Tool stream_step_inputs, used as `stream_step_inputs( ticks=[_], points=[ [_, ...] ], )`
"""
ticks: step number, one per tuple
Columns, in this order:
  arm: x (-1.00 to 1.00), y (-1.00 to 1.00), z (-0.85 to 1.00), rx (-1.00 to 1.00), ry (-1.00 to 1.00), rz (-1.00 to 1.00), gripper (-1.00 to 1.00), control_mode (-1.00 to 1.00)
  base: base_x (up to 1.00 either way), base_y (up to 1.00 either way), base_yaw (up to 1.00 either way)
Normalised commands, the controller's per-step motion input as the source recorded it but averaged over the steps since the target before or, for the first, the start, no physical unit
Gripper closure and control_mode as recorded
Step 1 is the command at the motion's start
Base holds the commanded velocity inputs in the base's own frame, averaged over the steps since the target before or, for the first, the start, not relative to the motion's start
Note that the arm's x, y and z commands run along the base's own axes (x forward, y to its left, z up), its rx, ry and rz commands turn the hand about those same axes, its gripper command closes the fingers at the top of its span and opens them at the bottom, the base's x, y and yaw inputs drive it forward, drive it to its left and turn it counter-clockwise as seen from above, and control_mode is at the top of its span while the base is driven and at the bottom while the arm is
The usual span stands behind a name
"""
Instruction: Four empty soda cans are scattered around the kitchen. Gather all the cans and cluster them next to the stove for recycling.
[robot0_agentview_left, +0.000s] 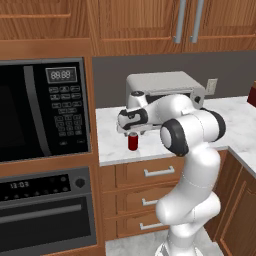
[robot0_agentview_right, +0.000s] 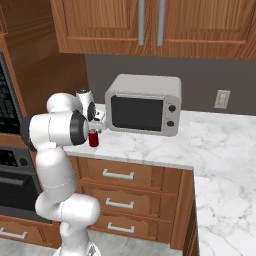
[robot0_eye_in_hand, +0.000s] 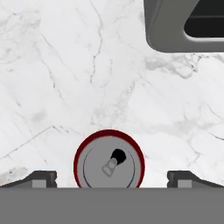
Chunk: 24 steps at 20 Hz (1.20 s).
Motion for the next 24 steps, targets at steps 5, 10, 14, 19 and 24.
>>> stream_step_inputs(
  ticks=[5, 10, 14, 19, 24],
  points=[
    [0.06, 0.0, -0.1, 0.0, 0.0, -0.02, -1.0, -1.0, 0.0, 0.0, 0.0],
    [0.05, 0.0, -0.07, 0.0, 0.0, -0.01, -1.0, -1.0, 0.0, 0.0, 0.0],
    [0.01, 0.0, -0.04, 0.0, 0.0, -0.02, -1.0, -1.0, 0.0, 0.0, 0.0],
    [0.0, 0.0, -0.05, 0.0, 0.0, -0.02, -1.0, -1.0, 0.0, 0.0, 0.0],
    [0.0, 0.0, -0.08, 0.0, 0.01, -0.03, -1.0, -1.0, 0.0, 0.0, 0.0]
  ],
)
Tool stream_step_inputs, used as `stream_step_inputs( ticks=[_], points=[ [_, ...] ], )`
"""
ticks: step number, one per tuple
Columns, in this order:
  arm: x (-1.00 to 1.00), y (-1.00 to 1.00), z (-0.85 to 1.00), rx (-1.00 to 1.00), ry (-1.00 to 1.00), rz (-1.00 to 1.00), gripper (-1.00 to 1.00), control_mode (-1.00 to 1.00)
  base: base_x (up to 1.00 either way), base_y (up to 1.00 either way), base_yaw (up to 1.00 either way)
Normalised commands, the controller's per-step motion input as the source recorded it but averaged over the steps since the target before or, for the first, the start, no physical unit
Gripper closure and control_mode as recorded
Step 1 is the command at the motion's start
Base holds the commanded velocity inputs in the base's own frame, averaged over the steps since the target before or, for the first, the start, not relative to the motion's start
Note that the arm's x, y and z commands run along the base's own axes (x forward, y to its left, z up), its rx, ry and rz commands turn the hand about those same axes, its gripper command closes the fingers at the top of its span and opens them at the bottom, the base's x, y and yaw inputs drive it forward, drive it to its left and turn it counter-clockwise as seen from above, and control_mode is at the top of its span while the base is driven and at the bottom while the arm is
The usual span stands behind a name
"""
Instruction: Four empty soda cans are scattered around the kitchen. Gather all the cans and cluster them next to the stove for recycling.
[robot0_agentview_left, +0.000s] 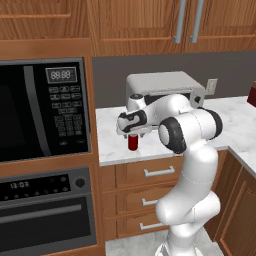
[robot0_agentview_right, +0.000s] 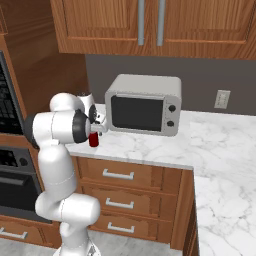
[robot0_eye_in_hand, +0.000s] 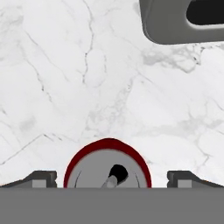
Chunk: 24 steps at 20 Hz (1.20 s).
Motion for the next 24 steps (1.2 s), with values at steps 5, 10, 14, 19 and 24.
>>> stream_step_inputs(
  ticks=[5, 10, 14, 19, 24],
  points=[
    [0.0, 0.0, -0.08, 0.0, 0.01, -0.02, -1.0, -1.0, 0.0, 0.0, 0.0],
    [-0.11, 0.0, -0.1, 0.0, 0.02, -0.02, -1.0, -1.0, 0.0, 0.0, 0.0],
    [-0.16, 0.0, -0.12, 0.0, 0.03, -0.02, -1.0, -1.0, 0.0, 0.0, 0.0],
    [-0.02, 0.0, -0.06, 0.0, 0.02, -0.01, 1.0, -1.0, 0.0, 0.0, 0.0],
    [0.01, 0.0, 0.0, 0.0, 0.02, 0.0, 1.0, -1.0, 0.0, 0.0, 0.0]
  ],
)
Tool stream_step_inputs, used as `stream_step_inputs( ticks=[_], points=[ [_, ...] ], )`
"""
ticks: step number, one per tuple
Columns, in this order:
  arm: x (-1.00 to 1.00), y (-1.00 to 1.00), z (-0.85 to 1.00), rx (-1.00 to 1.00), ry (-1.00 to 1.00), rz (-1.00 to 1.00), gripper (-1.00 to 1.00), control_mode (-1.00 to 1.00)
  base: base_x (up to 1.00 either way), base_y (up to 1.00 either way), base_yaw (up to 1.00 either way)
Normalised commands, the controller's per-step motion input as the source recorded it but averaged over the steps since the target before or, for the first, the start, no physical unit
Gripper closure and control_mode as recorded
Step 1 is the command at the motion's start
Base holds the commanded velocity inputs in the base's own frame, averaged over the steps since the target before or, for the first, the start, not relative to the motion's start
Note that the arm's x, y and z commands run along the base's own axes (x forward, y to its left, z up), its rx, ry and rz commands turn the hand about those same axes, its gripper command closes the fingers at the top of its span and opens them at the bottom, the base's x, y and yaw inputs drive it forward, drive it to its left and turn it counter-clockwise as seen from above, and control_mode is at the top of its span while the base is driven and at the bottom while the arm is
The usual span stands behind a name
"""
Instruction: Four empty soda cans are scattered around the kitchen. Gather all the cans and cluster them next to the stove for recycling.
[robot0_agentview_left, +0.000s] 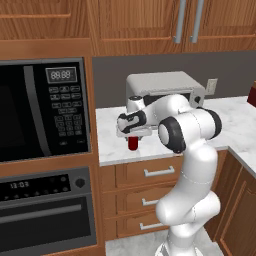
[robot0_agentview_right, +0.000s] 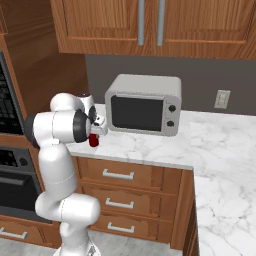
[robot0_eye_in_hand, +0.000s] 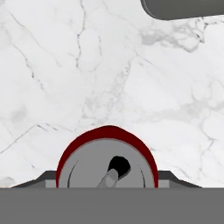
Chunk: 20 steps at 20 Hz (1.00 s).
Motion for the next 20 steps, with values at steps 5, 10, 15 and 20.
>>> stream_step_inputs(
  ticks=[5, 10, 15, 20],
  points=[
    [-0.02, 0.0, 0.05, 0.0, -0.01, 0.01, 1.0, -1.0, 0.0, 0.0, 0.0],
    [-0.2, -0.01, 0.33, 0.0, -0.07, 0.04, 1.0, -1.0, 0.0, 0.0, 0.0],
    [-0.39, -0.11, 0.46, -0.01, -0.01, 0.06, 1.0, -1.0, 0.0, 0.0, 0.0],
    [-0.49, -0.15, 0.39, -0.03, 0.0, 0.06, 1.0, -1.0, 0.0, 0.0, 0.0]
  ],
)
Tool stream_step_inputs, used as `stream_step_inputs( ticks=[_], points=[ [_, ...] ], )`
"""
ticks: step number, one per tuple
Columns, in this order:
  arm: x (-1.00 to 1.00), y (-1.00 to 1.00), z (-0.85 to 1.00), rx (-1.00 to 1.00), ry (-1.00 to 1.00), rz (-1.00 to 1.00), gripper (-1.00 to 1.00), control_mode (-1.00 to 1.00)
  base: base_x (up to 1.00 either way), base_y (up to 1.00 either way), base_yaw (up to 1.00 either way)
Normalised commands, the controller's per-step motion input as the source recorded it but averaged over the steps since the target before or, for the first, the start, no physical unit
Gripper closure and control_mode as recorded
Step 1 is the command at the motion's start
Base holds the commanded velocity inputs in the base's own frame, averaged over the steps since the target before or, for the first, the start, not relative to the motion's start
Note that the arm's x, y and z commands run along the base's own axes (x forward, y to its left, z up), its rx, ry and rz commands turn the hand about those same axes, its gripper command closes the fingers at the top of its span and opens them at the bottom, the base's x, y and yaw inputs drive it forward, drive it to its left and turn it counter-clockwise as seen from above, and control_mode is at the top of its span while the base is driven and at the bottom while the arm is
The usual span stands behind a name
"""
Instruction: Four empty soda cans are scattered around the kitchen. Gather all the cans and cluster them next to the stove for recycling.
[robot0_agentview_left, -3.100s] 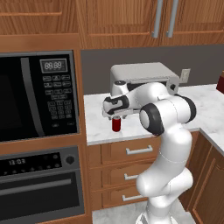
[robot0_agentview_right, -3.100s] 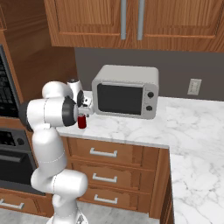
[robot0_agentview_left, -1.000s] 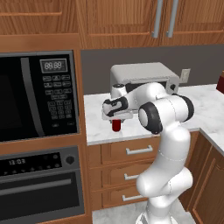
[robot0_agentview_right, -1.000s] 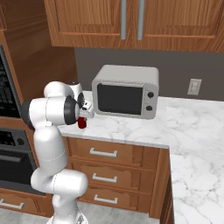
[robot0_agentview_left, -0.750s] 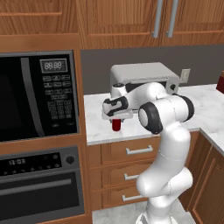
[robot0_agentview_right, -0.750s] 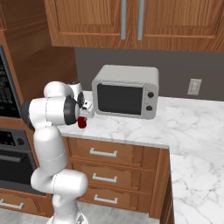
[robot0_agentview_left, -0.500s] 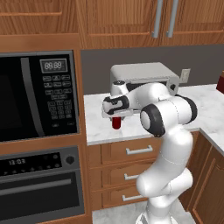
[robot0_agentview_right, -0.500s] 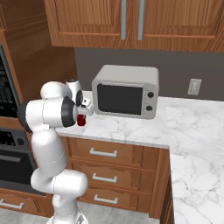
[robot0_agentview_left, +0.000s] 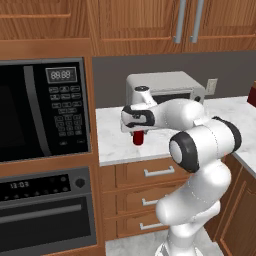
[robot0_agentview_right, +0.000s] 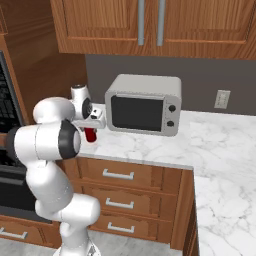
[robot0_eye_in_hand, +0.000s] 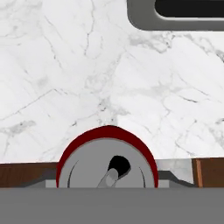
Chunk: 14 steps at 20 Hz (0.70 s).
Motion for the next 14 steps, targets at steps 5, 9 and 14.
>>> stream_step_inputs(
  ticks=[5, 9, 14],
  points=[
    [-0.6, -0.13, 0.27, -0.03, -0.02, 0.03, 1.0, -1.0, 0.0, 0.0, 0.0],
    [-0.55, -0.18, 0.32, -0.03, -0.03, 0.0, 1.0, -1.0, 0.0, 0.0, 0.0],
    [-0.57, -0.21, 0.38, 0.0, -0.01, 0.0, 1.0, -1.0, 0.0, 0.0, 0.0]
  ],
)
